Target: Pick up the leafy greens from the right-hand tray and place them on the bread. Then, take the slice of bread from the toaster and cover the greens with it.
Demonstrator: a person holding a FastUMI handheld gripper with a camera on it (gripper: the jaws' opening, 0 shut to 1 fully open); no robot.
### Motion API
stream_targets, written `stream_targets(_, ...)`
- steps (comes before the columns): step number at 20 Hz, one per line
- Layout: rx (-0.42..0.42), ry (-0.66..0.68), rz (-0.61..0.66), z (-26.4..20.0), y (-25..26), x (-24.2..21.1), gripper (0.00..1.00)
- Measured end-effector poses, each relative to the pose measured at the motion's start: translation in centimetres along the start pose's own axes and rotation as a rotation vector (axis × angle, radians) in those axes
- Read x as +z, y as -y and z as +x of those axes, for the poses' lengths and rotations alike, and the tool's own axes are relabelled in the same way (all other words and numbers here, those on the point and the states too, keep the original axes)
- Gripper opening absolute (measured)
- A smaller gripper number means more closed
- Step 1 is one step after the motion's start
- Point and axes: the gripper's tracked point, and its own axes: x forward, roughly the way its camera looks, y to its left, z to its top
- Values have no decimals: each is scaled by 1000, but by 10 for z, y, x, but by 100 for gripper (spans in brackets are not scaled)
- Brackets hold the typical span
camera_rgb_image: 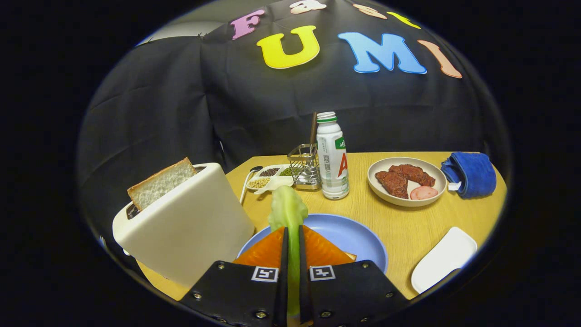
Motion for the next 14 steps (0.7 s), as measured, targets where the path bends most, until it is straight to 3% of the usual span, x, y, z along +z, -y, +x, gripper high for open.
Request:
stream_targets(3, 6, -21, -25, 6, 3, -12, 17)
stream_targets(8, -22, 1, -60, -1, 14, -10, 45)
stream_targets(14, -60, 115, -59, -39, 14, -1, 47)
